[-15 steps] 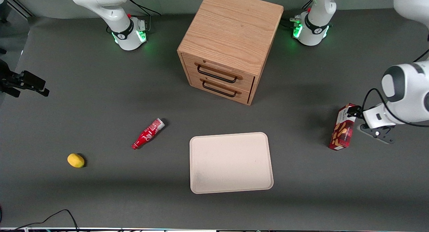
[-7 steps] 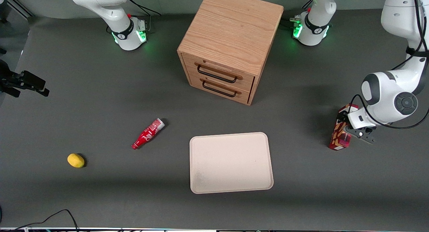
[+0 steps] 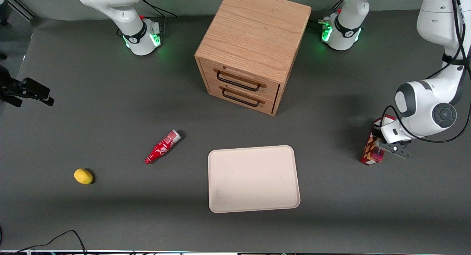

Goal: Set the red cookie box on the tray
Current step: 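Lower the open left gripper and grasp the cookie box by its end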

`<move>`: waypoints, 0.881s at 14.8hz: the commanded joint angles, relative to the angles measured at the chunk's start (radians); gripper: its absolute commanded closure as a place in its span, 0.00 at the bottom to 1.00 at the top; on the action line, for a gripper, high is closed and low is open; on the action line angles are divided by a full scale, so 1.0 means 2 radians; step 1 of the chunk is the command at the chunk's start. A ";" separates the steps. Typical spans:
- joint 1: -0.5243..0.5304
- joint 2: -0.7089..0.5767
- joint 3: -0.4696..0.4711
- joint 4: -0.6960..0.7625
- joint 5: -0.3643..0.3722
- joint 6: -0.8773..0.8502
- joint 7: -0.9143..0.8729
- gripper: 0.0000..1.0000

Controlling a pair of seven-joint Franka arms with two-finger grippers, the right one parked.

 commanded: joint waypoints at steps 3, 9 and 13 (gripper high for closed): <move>0.004 -0.046 0.025 0.044 -0.026 -0.096 0.046 1.00; -0.001 -0.078 0.027 0.263 -0.028 -0.385 -0.036 1.00; -0.003 -0.078 -0.042 0.353 -0.024 -0.456 -0.196 1.00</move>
